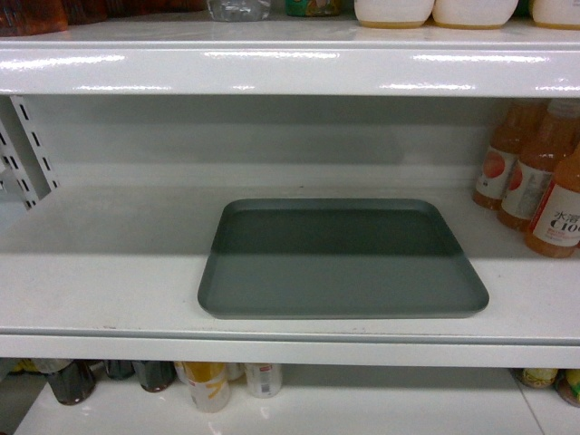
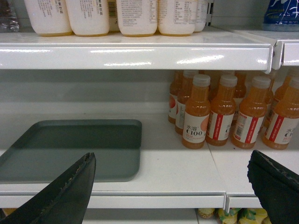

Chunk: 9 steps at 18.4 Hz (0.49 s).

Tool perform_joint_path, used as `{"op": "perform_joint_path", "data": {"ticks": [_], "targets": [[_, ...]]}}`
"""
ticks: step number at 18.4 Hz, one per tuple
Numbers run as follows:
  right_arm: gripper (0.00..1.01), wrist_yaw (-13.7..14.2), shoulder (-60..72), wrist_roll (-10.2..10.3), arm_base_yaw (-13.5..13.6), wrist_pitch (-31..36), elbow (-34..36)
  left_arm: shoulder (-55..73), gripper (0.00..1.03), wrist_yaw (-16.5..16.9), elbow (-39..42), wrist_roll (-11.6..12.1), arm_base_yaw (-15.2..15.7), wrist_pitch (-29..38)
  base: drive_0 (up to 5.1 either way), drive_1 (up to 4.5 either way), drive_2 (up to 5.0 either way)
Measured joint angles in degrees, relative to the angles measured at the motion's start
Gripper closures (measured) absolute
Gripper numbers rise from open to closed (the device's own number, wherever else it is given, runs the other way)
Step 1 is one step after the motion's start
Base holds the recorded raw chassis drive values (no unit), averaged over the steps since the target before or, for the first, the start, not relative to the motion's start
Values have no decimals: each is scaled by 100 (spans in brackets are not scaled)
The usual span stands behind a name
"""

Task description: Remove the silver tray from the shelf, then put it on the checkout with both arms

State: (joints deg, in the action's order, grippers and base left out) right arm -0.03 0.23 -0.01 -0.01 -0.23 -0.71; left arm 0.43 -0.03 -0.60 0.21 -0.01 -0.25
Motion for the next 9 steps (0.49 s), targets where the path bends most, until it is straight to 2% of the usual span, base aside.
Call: {"op": "perform_joint_path", "data": {"ticks": [9], "targets": [[3, 0, 0, 0, 0, -2, 0, 0, 5, 0, 0, -2, 0, 0, 0, 0, 0]]}}
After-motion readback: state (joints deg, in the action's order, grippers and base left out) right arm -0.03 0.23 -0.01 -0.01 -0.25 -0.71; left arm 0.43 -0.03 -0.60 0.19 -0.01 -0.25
